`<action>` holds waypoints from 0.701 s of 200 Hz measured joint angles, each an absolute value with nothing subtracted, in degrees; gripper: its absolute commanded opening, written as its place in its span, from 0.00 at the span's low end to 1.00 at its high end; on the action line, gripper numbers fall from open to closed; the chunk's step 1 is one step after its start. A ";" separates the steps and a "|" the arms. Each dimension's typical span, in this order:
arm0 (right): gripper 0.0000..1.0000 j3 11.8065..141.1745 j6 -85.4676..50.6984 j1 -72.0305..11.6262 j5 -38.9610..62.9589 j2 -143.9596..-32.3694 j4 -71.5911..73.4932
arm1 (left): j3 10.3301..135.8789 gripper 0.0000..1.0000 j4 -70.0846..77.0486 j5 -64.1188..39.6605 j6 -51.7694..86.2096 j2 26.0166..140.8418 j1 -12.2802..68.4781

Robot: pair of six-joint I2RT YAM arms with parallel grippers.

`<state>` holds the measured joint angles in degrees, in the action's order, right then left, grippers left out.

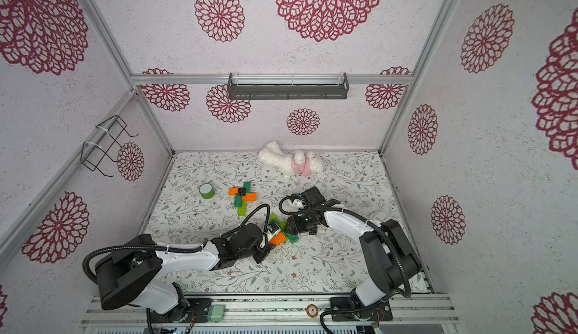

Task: Assemble a small pinwheel with lego
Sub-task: Assemble the lego brick with the lego brick.

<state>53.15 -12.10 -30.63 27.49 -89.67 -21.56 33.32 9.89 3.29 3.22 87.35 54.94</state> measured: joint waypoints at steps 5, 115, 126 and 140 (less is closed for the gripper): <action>0.54 53.15 -12.10 -30.61 27.44 -89.69 -21.58 | 33.34 0.28 9.98 3.29 3.22 87.35 54.94; 0.54 53.15 -12.01 -30.57 27.38 -90.96 -21.93 | 36.53 0.28 8.51 3.38 3.05 89.01 54.94; 0.53 53.15 -12.01 -30.59 27.44 -90.96 -21.91 | 36.60 0.28 8.29 3.33 3.05 89.19 54.94; 0.53 53.15 -11.99 -30.59 27.44 -91.00 -21.98 | 36.60 0.28 8.10 3.36 3.05 89.30 54.94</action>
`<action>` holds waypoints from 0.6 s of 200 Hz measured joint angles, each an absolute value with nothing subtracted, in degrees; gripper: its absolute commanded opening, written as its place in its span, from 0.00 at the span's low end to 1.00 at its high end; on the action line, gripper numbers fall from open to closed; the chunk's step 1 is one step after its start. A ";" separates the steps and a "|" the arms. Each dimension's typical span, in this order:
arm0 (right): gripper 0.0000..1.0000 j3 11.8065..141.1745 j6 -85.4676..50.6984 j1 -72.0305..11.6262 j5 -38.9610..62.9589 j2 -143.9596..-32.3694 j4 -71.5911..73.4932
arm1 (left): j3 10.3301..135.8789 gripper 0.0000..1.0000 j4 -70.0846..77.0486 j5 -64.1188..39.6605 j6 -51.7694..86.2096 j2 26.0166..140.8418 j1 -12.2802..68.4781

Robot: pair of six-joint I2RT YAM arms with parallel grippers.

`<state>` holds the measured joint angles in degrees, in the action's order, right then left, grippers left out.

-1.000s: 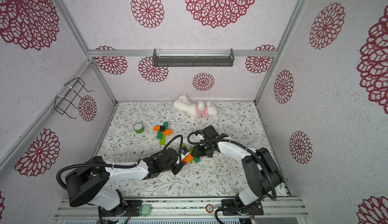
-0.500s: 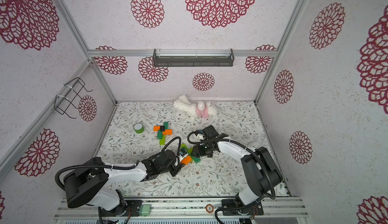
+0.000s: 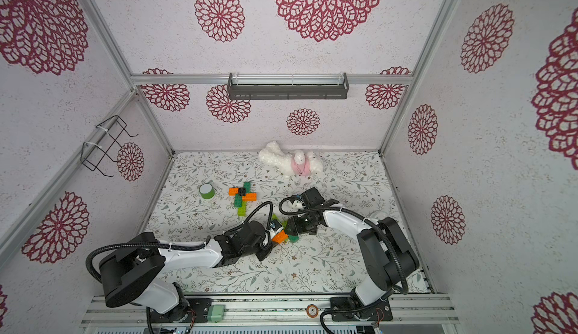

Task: Assemble a small pinwheel with lego
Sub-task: Assemble the lego brick with the lego brick.

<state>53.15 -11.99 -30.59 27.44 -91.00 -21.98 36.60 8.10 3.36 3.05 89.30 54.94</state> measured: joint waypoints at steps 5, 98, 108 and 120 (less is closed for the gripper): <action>0.52 53.15 -11.99 -30.59 27.40 -91.02 -21.98 | 36.60 0.28 8.03 3.36 3.05 89.30 54.94; 0.51 53.67 -11.57 -32.47 25.10 -92.88 -22.68 | 38.63 0.28 4.99 3.77 3.01 90.48 54.94; 0.51 53.67 -11.60 -32.53 24.86 -92.90 -22.68 | 38.63 0.28 4.99 3.79 3.03 90.48 54.94; 0.51 53.69 -11.60 -32.80 24.25 -92.90 -22.68 | 38.63 0.28 4.99 3.84 3.03 90.48 54.94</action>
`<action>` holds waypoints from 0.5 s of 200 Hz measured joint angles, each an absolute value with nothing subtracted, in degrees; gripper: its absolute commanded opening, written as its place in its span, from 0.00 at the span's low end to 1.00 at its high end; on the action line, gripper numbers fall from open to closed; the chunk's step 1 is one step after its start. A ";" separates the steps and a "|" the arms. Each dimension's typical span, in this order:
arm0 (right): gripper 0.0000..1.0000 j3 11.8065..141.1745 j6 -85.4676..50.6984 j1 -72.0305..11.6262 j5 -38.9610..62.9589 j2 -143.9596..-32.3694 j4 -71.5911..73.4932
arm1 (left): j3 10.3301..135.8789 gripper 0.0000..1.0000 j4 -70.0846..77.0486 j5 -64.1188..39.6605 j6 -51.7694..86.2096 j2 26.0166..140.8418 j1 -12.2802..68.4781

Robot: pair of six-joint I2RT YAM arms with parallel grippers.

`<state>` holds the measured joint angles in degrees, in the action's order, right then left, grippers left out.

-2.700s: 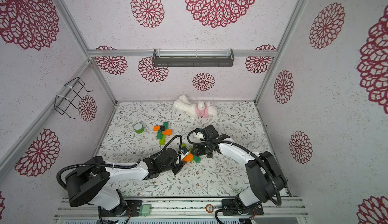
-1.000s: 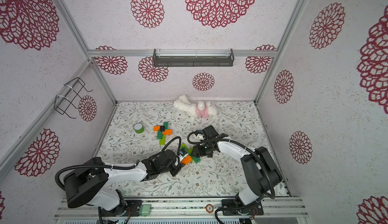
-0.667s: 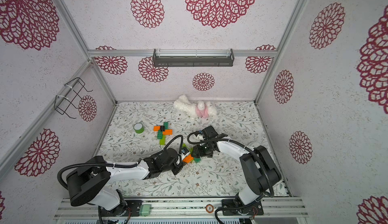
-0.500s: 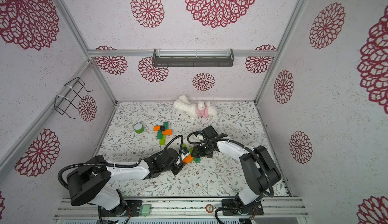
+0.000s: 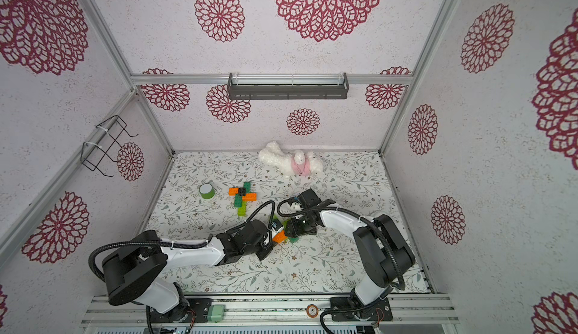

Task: Assemble a small pinwheel with lego
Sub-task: Assemble the lego brick with the lego brick.

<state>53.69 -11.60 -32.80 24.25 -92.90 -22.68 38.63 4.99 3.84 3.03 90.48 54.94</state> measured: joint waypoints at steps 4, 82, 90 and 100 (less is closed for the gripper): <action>0.51 53.74 -11.60 -32.88 24.12 -92.90 -22.72 | 38.63 0.28 4.99 3.84 3.03 90.48 54.94; 0.49 54.59 -11.66 -34.30 19.99 -92.88 -23.90 | 39.66 0.33 4.64 4.19 3.09 91.42 54.94; 0.49 54.59 -11.81 -34.35 19.88 -92.88 -23.90 | 39.66 0.33 4.69 4.19 3.14 91.42 54.94; 0.49 54.59 -12.05 -34.35 19.86 -92.88 -23.90 | 39.66 0.34 4.71 4.19 3.22 91.42 54.94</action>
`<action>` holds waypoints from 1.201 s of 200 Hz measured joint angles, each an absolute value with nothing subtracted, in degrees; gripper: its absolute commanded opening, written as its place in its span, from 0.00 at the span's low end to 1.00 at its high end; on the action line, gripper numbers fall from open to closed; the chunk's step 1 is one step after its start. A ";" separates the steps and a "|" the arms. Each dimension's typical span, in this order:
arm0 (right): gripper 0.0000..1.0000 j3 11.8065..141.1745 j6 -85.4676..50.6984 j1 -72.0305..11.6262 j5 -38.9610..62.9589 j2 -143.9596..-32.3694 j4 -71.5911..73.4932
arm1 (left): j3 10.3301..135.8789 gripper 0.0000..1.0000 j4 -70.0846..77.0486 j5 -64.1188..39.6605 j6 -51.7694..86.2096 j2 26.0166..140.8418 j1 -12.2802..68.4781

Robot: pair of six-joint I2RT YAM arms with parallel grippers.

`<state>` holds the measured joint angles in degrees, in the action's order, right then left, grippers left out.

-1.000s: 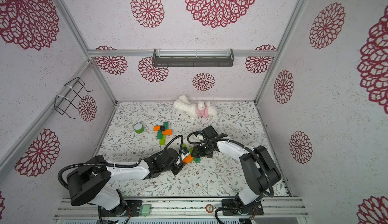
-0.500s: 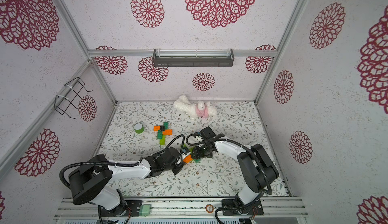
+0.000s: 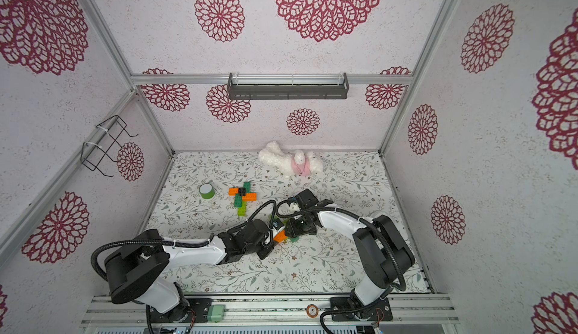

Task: Assemble a small pinwheel with lego
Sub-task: Assemble the lego brick with the lego brick.

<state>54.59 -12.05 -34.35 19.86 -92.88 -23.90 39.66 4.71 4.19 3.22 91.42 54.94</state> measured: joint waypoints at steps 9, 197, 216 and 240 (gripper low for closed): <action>0.49 54.52 -12.12 -34.35 19.79 -92.88 -23.83 | 39.66 0.34 4.75 4.25 3.27 91.42 54.94; 0.49 55.42 -14.50 -35.97 15.49 -92.49 -25.39 | 32.16 0.70 12.93 8.60 9.10 77.84 50.52; 0.49 55.92 -14.70 -36.16 14.46 -92.58 -26.06 | 31.09 0.73 13.37 9.67 9.72 71.85 49.91; 0.51 56.69 -15.09 -36.32 13.50 -92.79 -26.98 | 30.22 0.81 13.69 10.66 10.63 64.42 49.45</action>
<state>56.69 -15.09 -36.32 13.50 -92.79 -26.98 30.22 13.69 10.66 10.63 64.42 49.45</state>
